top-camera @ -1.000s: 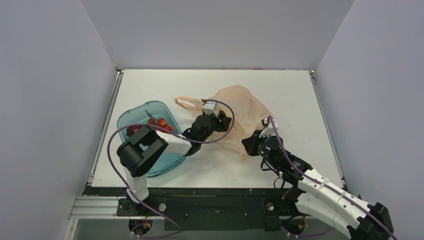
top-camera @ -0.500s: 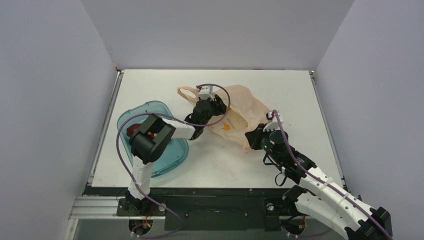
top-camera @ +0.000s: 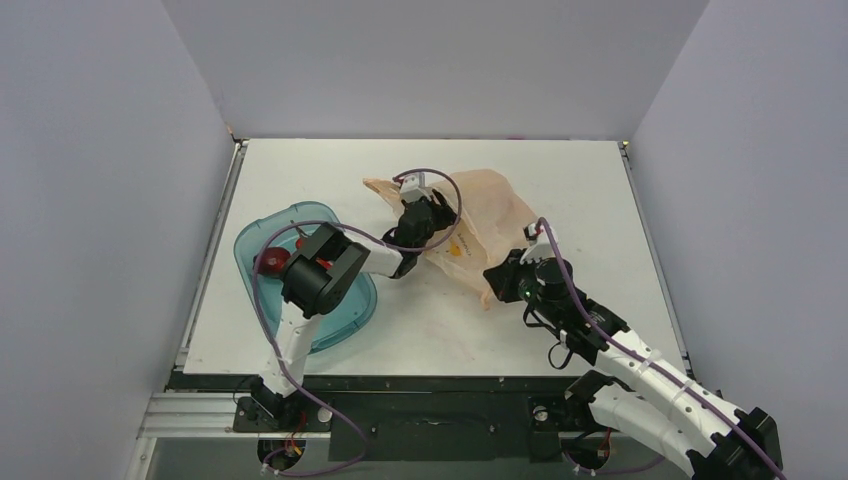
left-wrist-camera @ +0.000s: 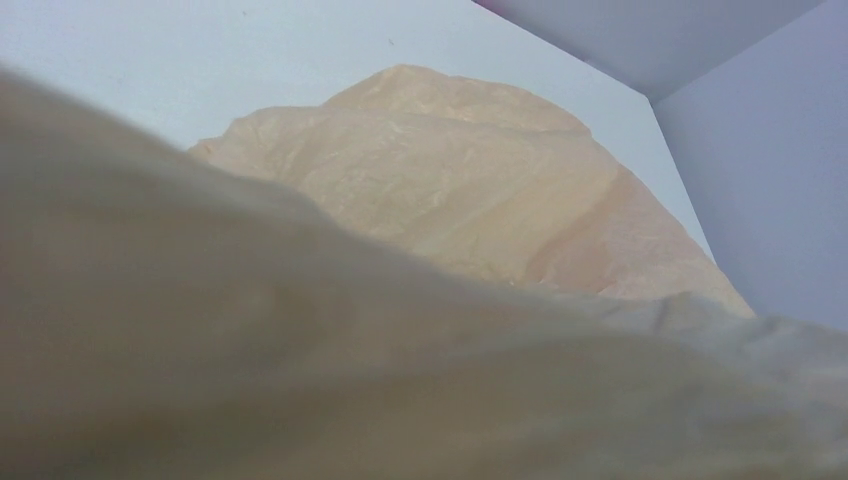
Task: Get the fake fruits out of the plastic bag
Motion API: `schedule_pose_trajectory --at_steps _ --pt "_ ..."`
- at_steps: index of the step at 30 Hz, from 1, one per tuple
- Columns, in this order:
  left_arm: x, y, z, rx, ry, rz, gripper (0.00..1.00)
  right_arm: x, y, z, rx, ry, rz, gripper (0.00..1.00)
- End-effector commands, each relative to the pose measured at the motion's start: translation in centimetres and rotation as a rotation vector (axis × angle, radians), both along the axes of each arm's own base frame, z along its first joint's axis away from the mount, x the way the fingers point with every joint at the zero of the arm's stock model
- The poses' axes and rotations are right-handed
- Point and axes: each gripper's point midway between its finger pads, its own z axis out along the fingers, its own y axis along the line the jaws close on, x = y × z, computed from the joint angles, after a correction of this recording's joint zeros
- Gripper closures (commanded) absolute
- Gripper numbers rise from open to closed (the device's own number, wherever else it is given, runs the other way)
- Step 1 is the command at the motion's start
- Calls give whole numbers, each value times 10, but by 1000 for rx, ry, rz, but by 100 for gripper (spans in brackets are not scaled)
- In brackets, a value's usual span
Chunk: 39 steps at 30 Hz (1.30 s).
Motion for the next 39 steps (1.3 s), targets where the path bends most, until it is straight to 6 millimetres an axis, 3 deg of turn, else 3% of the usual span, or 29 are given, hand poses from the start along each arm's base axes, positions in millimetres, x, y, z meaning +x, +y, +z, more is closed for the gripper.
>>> schedule_pose_trajectory --at_steps 1,7,10,11,12,13,14,15,16,18,22,25,31,39 --pt "23 1 29 -108 -66 100 41 -2 11 18 46 -41 45 100" --pt "27 -9 16 -226 -58 67 40 -5 17 21 44 -38 87 100" --pt "15 -6 39 -301 -110 47 40 -18 30 27 1 -75 200 100" --pt "7 -1 35 -284 -101 40 41 -26 34 19 -57 -76 264 100" --pt "2 1 52 -281 -125 30 41 -39 45 18 -55 -65 359 100" --pt "-7 8 43 -251 -98 22 41 -48 52 18 -47 -78 435 100" --pt "-13 12 60 -253 -116 9 41 -72 65 16 -5 -63 566 100" --pt "-23 15 53 -214 -101 -26 41 -82 75 23 35 -91 628 100" --pt "-30 18 73 -220 -122 -43 41 -102 83 24 58 -97 712 100" --pt "-51 26 64 -155 -63 -79 41 -112 89 29 69 -136 733 100" --pt "-89 21 43 -45 27 -149 40 -84 65 31 87 -143 472 100" --pt "-101 9 30 18 39 -180 38 -72 43 13 107 -110 302 100" --pt "-106 -7 8 86 74 -193 36 -69 1 -7 91 -78 112 100" --pt "-89 -31 6 163 0 -164 34 -72 -5 -13 90 -61 96 100"
